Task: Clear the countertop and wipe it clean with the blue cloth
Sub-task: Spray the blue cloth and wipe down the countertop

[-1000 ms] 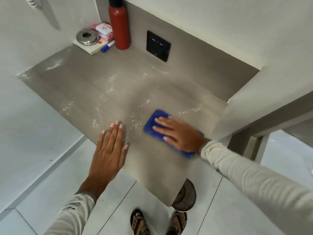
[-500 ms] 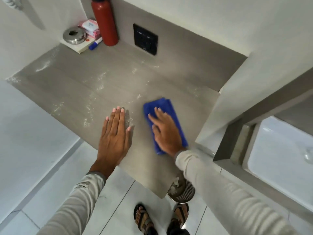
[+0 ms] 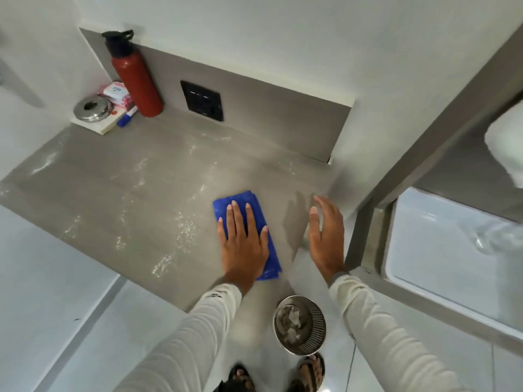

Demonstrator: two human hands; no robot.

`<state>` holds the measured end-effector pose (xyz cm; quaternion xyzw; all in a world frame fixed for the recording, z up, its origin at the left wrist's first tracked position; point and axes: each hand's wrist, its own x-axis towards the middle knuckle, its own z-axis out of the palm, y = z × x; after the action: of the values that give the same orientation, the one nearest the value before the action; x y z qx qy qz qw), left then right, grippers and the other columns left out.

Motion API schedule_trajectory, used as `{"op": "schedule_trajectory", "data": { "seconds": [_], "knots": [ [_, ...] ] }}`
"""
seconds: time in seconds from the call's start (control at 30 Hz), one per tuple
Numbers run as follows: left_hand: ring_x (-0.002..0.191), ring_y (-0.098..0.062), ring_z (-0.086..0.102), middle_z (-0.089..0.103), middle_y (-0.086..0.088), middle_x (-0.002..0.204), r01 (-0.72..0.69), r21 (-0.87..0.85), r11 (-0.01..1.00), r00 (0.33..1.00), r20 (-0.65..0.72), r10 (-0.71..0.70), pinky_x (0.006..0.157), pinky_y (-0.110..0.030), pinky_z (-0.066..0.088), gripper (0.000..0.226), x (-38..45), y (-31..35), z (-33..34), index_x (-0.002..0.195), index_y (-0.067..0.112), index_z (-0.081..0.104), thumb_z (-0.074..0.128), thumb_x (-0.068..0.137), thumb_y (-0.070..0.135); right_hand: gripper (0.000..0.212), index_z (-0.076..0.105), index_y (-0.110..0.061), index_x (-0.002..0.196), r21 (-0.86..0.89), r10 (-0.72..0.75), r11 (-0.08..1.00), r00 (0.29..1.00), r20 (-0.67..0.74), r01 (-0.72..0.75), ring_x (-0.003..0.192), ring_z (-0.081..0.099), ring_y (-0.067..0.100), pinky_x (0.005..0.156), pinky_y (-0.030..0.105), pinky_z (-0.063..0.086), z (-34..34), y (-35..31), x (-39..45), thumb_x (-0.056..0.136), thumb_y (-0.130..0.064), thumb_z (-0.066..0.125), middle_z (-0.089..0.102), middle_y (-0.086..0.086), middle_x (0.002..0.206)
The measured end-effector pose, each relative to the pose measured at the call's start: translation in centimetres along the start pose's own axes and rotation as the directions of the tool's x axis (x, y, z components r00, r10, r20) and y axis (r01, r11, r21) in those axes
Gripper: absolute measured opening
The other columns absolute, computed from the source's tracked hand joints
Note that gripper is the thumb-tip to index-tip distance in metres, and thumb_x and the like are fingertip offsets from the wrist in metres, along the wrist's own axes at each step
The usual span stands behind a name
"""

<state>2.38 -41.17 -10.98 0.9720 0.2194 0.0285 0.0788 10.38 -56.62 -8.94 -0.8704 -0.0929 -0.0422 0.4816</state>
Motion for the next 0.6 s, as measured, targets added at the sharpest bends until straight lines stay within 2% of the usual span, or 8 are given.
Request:
{"op": "schedule_trajectory", "data": {
  "seconds": [0.07,0.13,0.27,0.37,0.43,0.47,0.53,0.6],
  "knots": [
    [0.151,-0.032,0.015,0.017,-0.020,0.162,-0.200,0.042,0.979,0.980,0.030,0.198,0.120,-0.053,0.023,0.066,0.9,-1.7,0.1,0.155,0.011,0.013,0.019,0.101,0.050,0.044,0.048,-0.011,0.147,-0.079,0.048,0.996,0.999,0.013,-0.046,0.149,0.036,0.023,0.123,0.048,0.031,0.5,0.4,0.0,0.108,-0.031,0.041,0.047,0.008,0.156],
    [0.153,-0.029,0.009,0.011,-0.017,0.164,-0.445,0.070,0.893,0.895,0.071,0.441,0.119,-0.053,0.023,0.066,2.6,-3.7,0.0,0.155,0.014,0.010,0.017,0.101,0.051,0.049,0.045,-0.012,0.150,-0.090,0.101,0.991,0.995,-0.024,-0.102,0.152,0.032,0.024,0.125,0.048,0.027,1.5,0.2,-0.1,0.108,-0.036,0.038,0.042,0.010,0.159],
    [0.153,-0.025,0.001,0.003,-0.012,0.165,-0.832,0.089,0.548,0.555,0.163,0.816,0.123,-0.048,0.016,0.067,7.4,-6.7,-0.6,0.156,0.021,0.004,0.023,0.101,0.054,0.056,0.039,-0.019,0.153,-0.015,0.230,0.972,0.964,-0.135,-0.234,0.155,0.025,0.019,0.127,0.051,0.022,3.8,-0.8,-0.5,0.105,-0.046,0.029,0.037,0.005,0.163],
    [0.154,-0.023,0.002,0.003,-0.009,0.166,-0.951,0.045,0.306,0.309,0.194,0.931,0.123,-0.046,0.015,0.067,11.3,-6.0,-0.7,0.156,0.023,0.005,0.026,0.100,0.055,0.054,0.036,-0.022,0.154,0.074,0.296,0.955,0.922,-0.249,-0.286,0.155,0.024,0.014,0.126,0.052,0.023,5.1,-1.5,-0.7,0.107,-0.048,0.028,0.036,0.000,0.163],
    [0.153,-0.020,0.005,0.007,-0.007,0.166,-0.983,0.002,0.182,0.179,0.195,0.964,0.122,-0.046,0.018,0.066,14.1,-4.6,-0.4,0.156,0.025,0.007,0.028,0.100,0.054,0.055,0.036,-0.025,0.154,0.123,0.324,0.946,0.893,-0.313,-0.301,0.155,0.024,0.012,0.126,0.052,0.024,6.0,-2.0,-0.7,0.107,-0.051,0.027,0.036,-0.003,0.163],
    [0.153,-0.020,0.007,0.009,-0.006,0.165,-0.990,-0.008,0.140,0.136,0.186,0.973,0.122,-0.046,0.019,0.065,15.6,-3.6,-0.4,0.155,0.025,0.010,0.028,0.100,0.053,0.056,0.036,-0.025,0.154,0.132,0.334,0.942,0.880,-0.338,-0.308,0.155,0.024,0.011,0.125,0.053,0.025,6.4,-2.2,-0.7,0.106,-0.052,0.026,0.036,-0.004,0.163],
    [0.153,-0.020,0.011,0.012,-0.005,0.165,-0.994,-0.009,0.111,0.108,0.172,0.979,0.122,-0.045,0.018,0.064,18.4,-1.1,-0.4,0.155,0.025,0.015,0.030,0.099,0.052,0.058,0.037,-0.024,0.154,0.118,0.340,0.940,0.862,-0.376,-0.319,0.155,0.024,0.010,0.125,0.054,0.024,7.0,-2.4,-0.6,0.105,-0.053,0.026,0.037,-0.004,0.163],
    [0.153,-0.020,0.012,0.012,-0.004,0.165,-0.988,0.005,0.156,0.154,0.185,0.970,0.123,-0.043,0.015,0.065,20.9,1.5,-0.5,0.155,0.025,0.016,0.030,0.098,0.052,0.059,0.038,-0.023,0.154,0.065,0.323,0.944,0.861,-0.393,-0.325,0.155,0.021,0.009,0.126,0.054,0.021,7.3,-2.4,-0.5,0.104,-0.052,0.028,0.035,-0.003,0.164]
  ]
}}
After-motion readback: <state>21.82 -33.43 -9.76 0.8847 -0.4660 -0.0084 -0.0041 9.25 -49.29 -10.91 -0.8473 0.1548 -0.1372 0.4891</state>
